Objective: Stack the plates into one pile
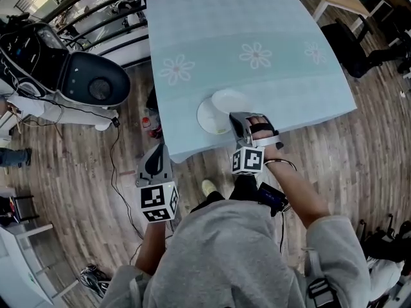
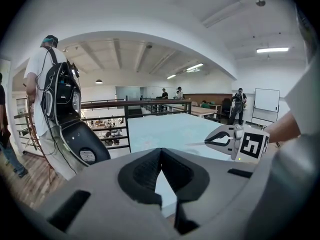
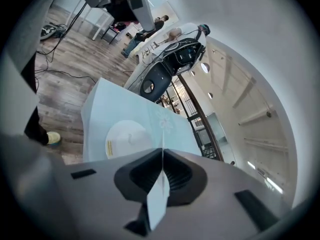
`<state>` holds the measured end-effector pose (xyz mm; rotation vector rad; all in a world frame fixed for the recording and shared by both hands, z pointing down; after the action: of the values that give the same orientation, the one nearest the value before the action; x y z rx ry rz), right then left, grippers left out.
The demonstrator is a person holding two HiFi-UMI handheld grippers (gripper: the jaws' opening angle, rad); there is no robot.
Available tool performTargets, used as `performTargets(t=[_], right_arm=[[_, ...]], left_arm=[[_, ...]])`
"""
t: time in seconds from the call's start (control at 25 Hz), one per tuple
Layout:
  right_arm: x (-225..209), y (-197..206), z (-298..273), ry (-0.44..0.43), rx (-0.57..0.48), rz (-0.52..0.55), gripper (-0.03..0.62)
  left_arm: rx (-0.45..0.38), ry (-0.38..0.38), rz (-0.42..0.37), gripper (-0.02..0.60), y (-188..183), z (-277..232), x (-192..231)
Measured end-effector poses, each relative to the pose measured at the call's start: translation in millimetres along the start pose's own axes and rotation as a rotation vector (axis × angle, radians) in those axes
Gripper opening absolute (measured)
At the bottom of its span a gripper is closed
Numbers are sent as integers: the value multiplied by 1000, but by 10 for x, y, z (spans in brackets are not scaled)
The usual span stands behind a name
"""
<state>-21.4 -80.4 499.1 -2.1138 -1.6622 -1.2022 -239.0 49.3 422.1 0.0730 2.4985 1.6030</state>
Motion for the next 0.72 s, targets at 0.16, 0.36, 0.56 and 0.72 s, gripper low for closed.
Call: performTargets(t=[0.16,0.36,0.56,0.72], right_arm=[[193,-193,-149,-45,-18,45,31],[418,-283,-278,-89,-25,78,31],[584,-323,-365,-139,-25,62,31],[643,-253,-429,-195,-35,-18,32]], left_arm=[[4,-15,4,17,26,68,108],[21,-25,11,17,100,148,191],[41,-31,20,17,166,200,237],[38,-32,27,17,133,197,219]])
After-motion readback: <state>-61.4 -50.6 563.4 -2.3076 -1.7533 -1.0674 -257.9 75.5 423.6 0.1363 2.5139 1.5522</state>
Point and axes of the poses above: the fingertips, and each gripper's own axes: z backward along the fingers, x to its left, y out of its underside, the point moved 8 cm from there along z, backward along the fingers, and after that the axes turned 13 degrees about -y, right-handed, at the moved point
